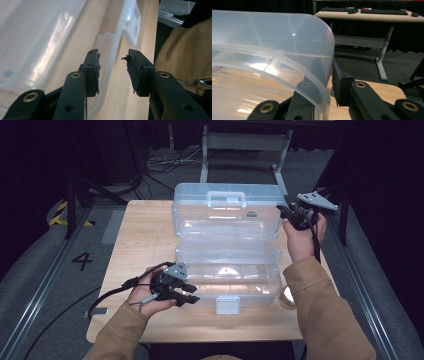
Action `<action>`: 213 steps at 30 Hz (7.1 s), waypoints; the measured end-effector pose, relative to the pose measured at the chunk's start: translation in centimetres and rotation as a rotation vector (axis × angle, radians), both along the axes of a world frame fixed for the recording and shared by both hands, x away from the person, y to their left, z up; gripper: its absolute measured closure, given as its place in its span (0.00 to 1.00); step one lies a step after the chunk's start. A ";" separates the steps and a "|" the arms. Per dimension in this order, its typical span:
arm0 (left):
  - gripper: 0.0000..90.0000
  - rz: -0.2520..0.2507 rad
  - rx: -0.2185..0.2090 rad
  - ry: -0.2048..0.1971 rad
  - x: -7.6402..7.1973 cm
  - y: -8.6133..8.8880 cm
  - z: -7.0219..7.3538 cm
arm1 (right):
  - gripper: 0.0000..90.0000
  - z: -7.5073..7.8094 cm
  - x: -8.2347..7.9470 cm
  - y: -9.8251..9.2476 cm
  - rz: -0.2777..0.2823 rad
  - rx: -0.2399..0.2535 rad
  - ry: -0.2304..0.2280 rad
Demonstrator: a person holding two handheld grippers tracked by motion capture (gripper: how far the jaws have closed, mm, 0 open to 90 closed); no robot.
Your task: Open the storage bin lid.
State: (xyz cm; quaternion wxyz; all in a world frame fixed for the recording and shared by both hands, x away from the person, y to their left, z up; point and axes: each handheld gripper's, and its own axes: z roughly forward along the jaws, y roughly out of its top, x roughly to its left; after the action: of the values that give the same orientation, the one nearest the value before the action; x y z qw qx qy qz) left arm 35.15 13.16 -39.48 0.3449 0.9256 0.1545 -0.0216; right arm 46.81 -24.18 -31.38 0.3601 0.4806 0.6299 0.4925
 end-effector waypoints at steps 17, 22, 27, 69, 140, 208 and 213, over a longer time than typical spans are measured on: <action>0.85 0.023 0.061 0.046 0.7 -0.2 -2.4 | 0.87 -0.2 0.4 -0.3 0.021 0.054 0.001; 0.86 0.022 0.070 0.052 0.8 -0.2 -2.3 | 0.87 -0.5 0.6 -0.4 0.016 0.077 -0.020; 0.86 0.026 0.068 0.060 0.8 -0.2 -2.4 | 0.89 -0.3 0.8 -0.1 0.001 0.057 -0.005; 0.85 0.035 0.034 0.088 0.9 0.0 -2.5 | 0.90 -1.0 5.9 0.1 -0.024 0.031 0.038; 0.84 0.052 -0.012 0.104 0.9 0.2 -2.7 | 0.90 -6.2 13.0 -1.6 0.114 0.063 0.141; 0.83 0.050 -0.012 0.130 1.1 0.2 -2.5 | 0.62 -5.2 10.8 -3.5 0.143 0.079 0.217; 0.79 0.042 -0.020 0.140 1.2 0.5 -2.2 | 0.58 -4.3 9.0 -4.0 0.154 0.004 0.267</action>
State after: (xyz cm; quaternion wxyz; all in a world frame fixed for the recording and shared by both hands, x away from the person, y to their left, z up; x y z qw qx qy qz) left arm 36.34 13.62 -41.70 0.3431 0.9148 0.1972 -0.0807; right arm 55.82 -28.19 -35.70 0.2334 0.4927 0.7062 0.4517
